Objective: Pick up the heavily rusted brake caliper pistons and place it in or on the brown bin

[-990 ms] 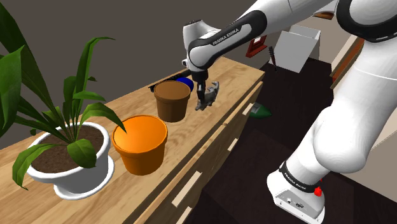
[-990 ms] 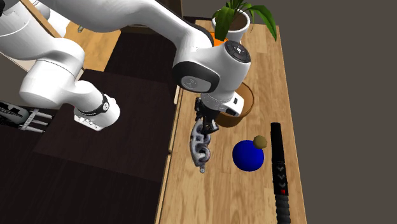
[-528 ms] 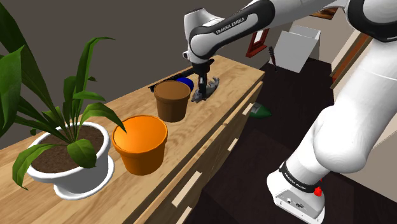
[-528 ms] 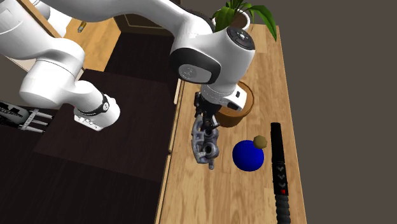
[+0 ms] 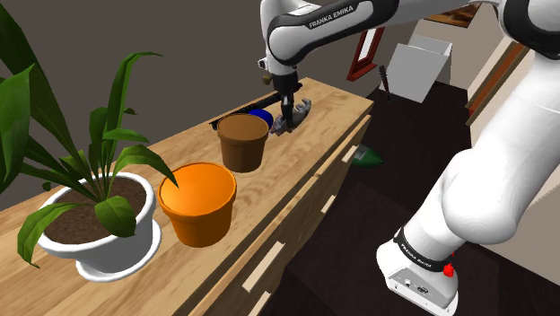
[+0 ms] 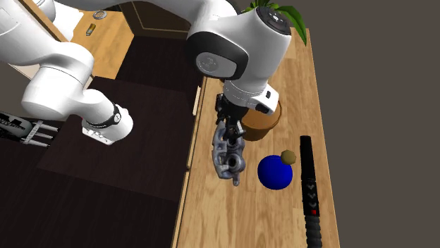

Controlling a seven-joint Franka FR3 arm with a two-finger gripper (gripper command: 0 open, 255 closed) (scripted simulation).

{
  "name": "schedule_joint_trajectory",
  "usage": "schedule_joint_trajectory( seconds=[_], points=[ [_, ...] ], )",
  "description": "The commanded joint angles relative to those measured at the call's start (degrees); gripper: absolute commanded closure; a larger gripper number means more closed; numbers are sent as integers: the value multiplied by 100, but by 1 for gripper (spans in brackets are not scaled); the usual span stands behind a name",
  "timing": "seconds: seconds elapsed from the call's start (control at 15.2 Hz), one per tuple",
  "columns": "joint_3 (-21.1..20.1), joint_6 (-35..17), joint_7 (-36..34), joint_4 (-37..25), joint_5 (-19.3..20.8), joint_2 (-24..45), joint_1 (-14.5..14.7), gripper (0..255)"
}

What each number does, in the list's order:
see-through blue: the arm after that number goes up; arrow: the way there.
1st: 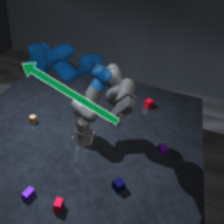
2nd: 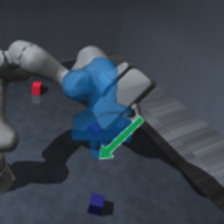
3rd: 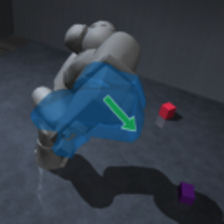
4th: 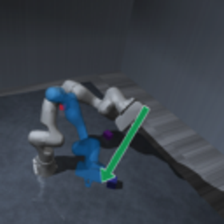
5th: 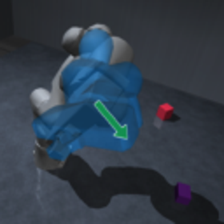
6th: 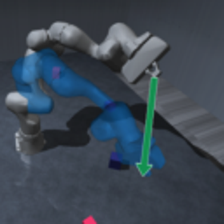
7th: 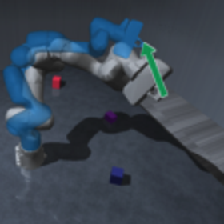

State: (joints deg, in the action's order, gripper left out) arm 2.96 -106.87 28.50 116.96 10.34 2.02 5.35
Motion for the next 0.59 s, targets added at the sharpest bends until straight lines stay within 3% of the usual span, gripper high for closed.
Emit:
schedule_joint_trajectory(
  seconds=[0.0, 0.53],
  points=[
    [-1, 153, 25, -95, -5, -63, 2, 255],
    [-11, 740, 111, -528, -24, -223, 12, 255]
  ],
)
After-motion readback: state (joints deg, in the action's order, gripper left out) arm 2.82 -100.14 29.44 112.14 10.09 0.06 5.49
